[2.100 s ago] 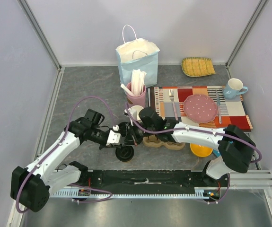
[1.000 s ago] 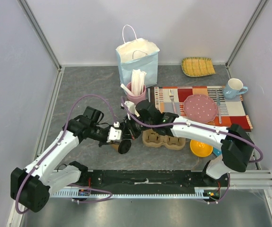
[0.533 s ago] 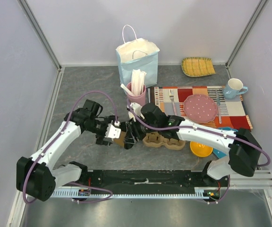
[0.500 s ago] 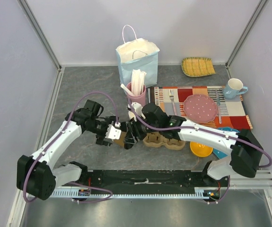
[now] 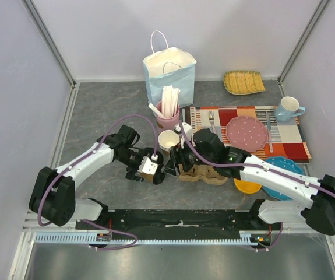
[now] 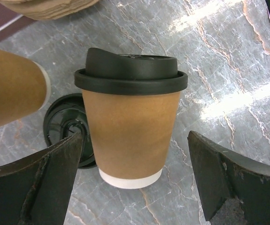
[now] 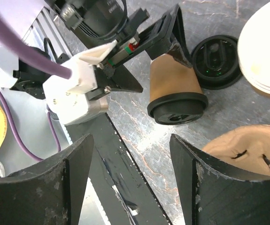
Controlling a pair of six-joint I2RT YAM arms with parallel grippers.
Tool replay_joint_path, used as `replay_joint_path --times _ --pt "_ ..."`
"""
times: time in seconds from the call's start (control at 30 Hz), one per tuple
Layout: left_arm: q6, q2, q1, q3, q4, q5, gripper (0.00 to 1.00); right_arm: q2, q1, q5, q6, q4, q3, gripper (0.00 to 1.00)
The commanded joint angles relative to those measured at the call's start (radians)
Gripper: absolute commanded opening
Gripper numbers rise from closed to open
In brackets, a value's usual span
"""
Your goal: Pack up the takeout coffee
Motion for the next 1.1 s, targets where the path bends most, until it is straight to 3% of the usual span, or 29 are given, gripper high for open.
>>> replay_joint_path --times 0.0,0.13,0.23,0.47,0.57,0.7,0.93,1.0,1.07 --pt "0.021 0.035 -0.006 -0.022 0.057 0.047 1.0 -0.071 -0.016 0.045 0.01 0.012 -0.027 0.75" --pt "0.026 0.035 -0.018 -0.064 0.104 0.041 1.0 -0.085 -0.029 0.045 0.005 -0.008 -0.028 0.75" --pt "0.053 0.023 -0.024 -0.097 0.119 0.027 0.94 -0.088 -0.033 0.047 0.007 -0.009 -0.028 0.75" --pt "0.061 -0.007 -0.029 -0.124 0.101 0.022 0.54 -0.075 -0.036 0.037 0.005 -0.009 -0.024 0.78" --pt "0.029 -0.02 -0.029 -0.108 0.066 0.042 0.45 -0.073 -0.038 0.037 0.007 -0.012 -0.021 0.84" --pt "-0.124 -0.043 -0.011 -0.02 0.037 0.131 0.45 -0.075 -0.05 0.054 0.031 -0.029 -0.016 0.97" --pt "-0.367 -0.101 0.057 0.129 -0.052 0.468 0.47 -0.076 -0.065 0.057 0.082 -0.071 0.025 0.98" --pt "-0.416 -0.129 0.063 0.124 0.0 0.511 0.47 -0.085 -0.07 0.051 0.099 -0.081 0.042 0.98" --pt "-0.578 -0.172 0.063 0.101 0.094 0.551 0.47 -0.088 -0.071 0.053 0.105 -0.094 0.08 0.98"
